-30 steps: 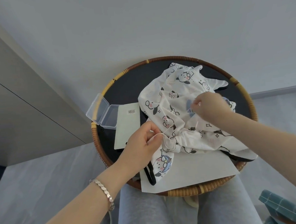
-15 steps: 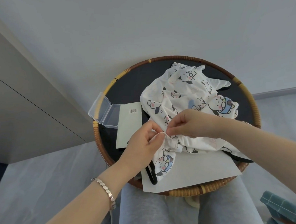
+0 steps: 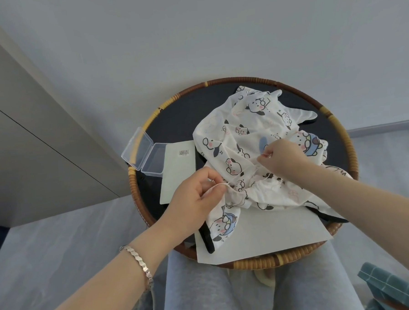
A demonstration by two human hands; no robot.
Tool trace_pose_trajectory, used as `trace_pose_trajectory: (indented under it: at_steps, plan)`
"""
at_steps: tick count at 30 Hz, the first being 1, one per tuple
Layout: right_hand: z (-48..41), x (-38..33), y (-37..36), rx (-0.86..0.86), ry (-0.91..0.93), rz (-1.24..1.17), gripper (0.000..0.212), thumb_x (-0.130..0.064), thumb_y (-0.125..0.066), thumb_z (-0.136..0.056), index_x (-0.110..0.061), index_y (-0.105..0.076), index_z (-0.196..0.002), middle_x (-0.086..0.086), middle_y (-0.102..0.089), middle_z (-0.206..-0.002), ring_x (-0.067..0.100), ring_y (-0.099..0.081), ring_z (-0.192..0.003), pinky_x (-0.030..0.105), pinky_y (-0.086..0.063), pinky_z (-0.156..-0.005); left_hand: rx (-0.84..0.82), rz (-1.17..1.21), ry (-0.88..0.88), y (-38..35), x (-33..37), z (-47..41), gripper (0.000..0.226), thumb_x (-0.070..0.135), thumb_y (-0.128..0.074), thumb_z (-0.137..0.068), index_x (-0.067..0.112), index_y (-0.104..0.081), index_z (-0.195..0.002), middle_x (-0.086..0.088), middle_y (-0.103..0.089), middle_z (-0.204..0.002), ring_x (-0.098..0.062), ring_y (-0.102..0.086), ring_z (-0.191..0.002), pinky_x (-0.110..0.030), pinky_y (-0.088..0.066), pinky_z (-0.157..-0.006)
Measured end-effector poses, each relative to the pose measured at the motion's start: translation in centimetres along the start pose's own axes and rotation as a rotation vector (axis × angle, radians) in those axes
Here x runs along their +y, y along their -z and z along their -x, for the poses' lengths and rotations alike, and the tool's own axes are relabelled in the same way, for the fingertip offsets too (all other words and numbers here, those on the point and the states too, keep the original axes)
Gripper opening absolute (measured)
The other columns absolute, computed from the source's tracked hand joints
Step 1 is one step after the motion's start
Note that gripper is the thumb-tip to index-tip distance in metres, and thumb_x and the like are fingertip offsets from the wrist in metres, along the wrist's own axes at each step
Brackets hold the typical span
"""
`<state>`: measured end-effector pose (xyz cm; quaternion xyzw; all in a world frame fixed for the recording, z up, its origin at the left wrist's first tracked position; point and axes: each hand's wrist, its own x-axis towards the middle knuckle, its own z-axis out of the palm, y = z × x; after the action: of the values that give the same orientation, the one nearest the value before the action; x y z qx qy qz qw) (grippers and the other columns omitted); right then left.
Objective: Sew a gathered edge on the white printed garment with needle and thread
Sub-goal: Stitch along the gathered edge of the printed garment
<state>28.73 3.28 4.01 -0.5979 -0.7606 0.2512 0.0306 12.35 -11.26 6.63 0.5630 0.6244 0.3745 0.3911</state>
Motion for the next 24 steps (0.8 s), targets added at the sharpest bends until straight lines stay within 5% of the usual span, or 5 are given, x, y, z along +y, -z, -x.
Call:
trace_pose_trajectory:
  at_steps: [4,7,11,16,24]
  plan:
    - [1.2,-0.9,0.1,-0.022,0.087,-0.218,0.017,-0.029,-0.049,-0.092,-0.015,-0.057,-0.096,-0.004,-0.045,-0.057,0.011,-0.041,-0.048,0.023,-0.034,-0.045,0.049,-0.038,0.009,0.4,-0.4,0.0,0.014,0.017,-0.057,-0.089,0.026,-0.055,-0.079,0.012,-0.060,-0.065,0.005,-0.052,-0.058,-0.006,-0.039,-0.057]
    - [2.9,-1.6,0.6,-0.066,0.207,-0.366,0.013,-0.025,-0.041,-0.096,-0.019,-0.053,-0.099,-0.006,-0.042,-0.057,0.007,-0.040,-0.048,0.019,-0.035,-0.048,0.062,-0.103,0.014,0.9,-0.7,0.4,0.011,0.019,-0.059,-0.088,0.025,-0.057,-0.079,0.017,-0.054,-0.052,0.001,-0.045,-0.046,-0.006,-0.034,-0.048]
    - [4.7,-2.3,0.7,-0.150,0.389,-0.350,0.014,-0.018,-0.045,-0.095,-0.020,-0.059,-0.092,-0.003,-0.053,-0.065,0.001,-0.045,-0.053,0.015,-0.036,-0.051,0.101,-0.165,-0.009,1.5,-1.1,0.8,0.014,0.024,-0.064,-0.084,0.035,-0.058,-0.077,0.006,-0.063,-0.068,-0.011,-0.056,-0.065,-0.008,-0.041,-0.060]
    - [5.6,-3.0,0.6,-0.122,0.578,-0.281,0.014,-0.014,-0.052,-0.092,-0.016,-0.065,-0.094,0.000,-0.062,-0.084,-0.001,-0.049,-0.068,0.010,-0.039,-0.065,0.106,-0.205,-0.028,1.6,-0.8,0.9,0.021,0.022,-0.066,-0.083,0.039,-0.057,-0.077,0.009,-0.061,-0.068,-0.005,-0.056,-0.069,-0.006,-0.041,-0.063]
    - [5.6,-3.4,0.2,-0.085,0.619,-0.197,0.014,-0.016,-0.052,-0.092,-0.014,-0.065,-0.097,-0.002,-0.059,-0.085,-0.001,-0.045,-0.067,0.009,-0.034,-0.064,0.096,-0.208,-0.061,1.6,-0.8,0.8,0.020,0.021,-0.063,-0.085,0.040,-0.057,-0.080,0.009,-0.065,-0.079,-0.010,-0.057,-0.076,-0.013,-0.045,-0.068]
